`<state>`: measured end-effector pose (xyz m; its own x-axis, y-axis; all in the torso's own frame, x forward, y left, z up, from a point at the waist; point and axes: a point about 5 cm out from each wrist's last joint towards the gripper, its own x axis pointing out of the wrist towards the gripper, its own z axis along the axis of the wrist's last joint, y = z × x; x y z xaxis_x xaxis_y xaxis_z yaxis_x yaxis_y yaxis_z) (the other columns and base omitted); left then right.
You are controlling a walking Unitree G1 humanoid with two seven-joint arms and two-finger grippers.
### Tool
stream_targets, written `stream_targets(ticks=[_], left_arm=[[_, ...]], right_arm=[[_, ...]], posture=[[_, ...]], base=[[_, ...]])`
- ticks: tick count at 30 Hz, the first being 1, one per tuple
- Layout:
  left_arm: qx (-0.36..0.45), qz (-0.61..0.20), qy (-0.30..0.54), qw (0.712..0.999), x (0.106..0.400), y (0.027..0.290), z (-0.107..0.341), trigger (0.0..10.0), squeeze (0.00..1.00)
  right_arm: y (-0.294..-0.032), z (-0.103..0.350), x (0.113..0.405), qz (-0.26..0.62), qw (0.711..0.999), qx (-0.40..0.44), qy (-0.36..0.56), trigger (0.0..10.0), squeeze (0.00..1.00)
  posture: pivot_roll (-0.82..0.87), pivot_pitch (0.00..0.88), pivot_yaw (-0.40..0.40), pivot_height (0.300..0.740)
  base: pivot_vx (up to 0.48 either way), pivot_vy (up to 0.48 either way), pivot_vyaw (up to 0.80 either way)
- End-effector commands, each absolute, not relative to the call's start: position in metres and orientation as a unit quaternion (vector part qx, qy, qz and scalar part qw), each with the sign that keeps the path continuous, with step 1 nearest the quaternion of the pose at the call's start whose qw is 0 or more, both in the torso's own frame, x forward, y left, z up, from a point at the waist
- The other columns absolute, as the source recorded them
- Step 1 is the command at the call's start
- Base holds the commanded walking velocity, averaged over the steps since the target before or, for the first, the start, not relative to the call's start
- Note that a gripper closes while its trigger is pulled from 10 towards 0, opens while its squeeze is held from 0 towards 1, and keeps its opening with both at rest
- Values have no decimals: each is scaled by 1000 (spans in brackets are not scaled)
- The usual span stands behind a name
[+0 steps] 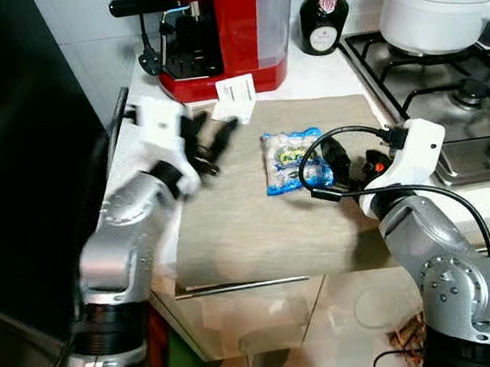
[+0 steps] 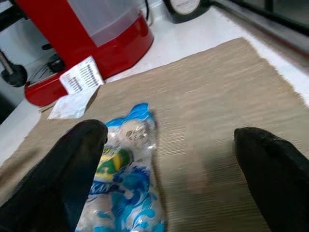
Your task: Restocking fridge
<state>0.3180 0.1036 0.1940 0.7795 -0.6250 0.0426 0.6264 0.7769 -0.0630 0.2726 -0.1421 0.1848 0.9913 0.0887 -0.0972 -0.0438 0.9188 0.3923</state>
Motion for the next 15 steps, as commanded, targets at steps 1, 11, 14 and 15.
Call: stream_targets(ticks=[1, 11, 14, 15], left_arm=[[-29, -360, -19, 932, 320, 96, 198, 10000, 0], [-25, -428, 12, 903, 329, 75, 187, 10000, 0], [-24, -436, 16, 900, 329, 73, 185, 10000, 0], [-14, -435, 23, 900, 330, 73, 182, 10000, 0]], right_arm=[[-145, 192, 271, 22, 981, 192, 36, 10000, 0], [-153, 196, 266, -13, 987, 160, 5, 10000, 0], [-152, 194, 264, -13, 988, 156, 6, 10000, 0], [-152, 193, 264, -13, 988, 155, 7, 10000, 0]], posture=[[-138, 89, 80, 740], [-173, 94, 107, 740], [-187, 91, 112, 740], [-192, 87, 115, 740]], base=[[0, 0, 0], [0, 0, 0], [0, 0, 0], [0, 0, 0]])
